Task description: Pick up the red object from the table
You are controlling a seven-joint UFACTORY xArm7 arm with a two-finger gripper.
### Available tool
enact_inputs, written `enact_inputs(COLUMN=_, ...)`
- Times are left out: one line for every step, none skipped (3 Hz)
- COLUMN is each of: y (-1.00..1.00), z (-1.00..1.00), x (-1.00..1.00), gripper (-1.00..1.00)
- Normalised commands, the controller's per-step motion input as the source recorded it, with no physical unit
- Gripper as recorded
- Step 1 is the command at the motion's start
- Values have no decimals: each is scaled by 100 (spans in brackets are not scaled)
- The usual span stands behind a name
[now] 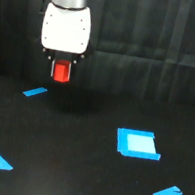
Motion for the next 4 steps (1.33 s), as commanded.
enact_inputs(y=-11, z=1, x=4, gripper=-100)
enact_inputs(y=-15, z=5, x=-5, gripper=-100)
enact_inputs(y=6, z=2, x=3, gripper=-100)
enact_inputs(y=-7, z=6, x=-5, gripper=-95)
